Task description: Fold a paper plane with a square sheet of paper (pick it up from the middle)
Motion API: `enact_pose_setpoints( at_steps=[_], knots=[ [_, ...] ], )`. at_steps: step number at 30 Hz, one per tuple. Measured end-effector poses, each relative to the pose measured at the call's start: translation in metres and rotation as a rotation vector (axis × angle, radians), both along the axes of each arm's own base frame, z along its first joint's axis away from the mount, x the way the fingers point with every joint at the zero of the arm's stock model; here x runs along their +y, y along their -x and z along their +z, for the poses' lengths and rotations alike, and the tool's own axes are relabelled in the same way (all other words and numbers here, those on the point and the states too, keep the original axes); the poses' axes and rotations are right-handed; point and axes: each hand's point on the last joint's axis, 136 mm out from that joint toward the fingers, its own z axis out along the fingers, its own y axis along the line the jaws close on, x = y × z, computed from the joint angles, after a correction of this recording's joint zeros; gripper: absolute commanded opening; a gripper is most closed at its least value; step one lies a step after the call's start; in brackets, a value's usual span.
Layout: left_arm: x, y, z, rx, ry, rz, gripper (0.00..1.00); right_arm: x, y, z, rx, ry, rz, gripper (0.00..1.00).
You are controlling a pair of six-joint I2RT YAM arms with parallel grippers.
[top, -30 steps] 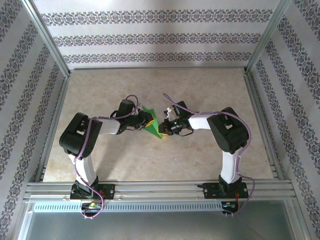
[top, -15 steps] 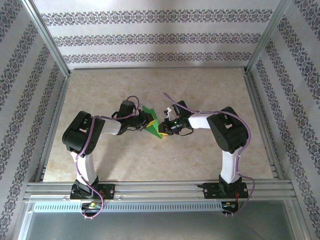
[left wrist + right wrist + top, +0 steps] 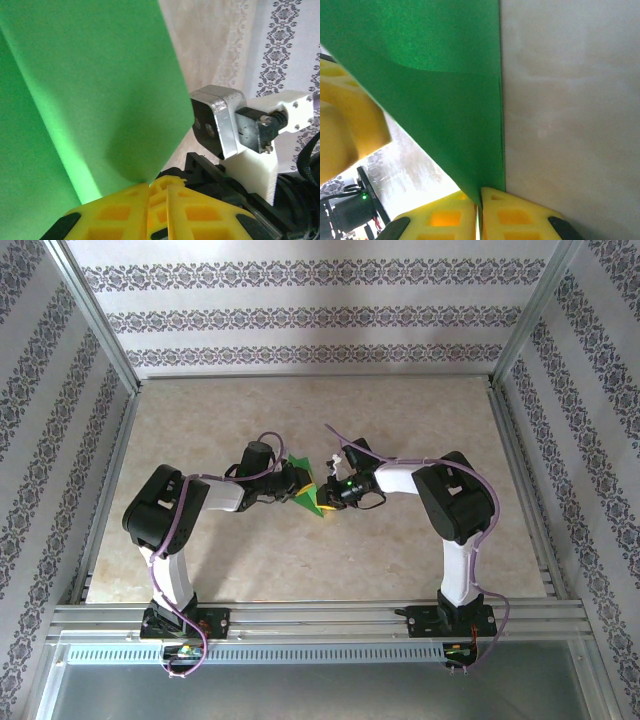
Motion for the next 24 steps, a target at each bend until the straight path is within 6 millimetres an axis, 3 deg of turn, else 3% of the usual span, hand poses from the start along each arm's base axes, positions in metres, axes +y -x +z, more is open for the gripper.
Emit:
enact_pose_setpoints(
  at_steps=[24],
  knots=[
    [0.0039,-0.0035,-0.0062,0.010,-0.057,0.007,0.12,0.0007,0.0010,0.0005,0.006,0.017,0.045,0.20]
  ],
)
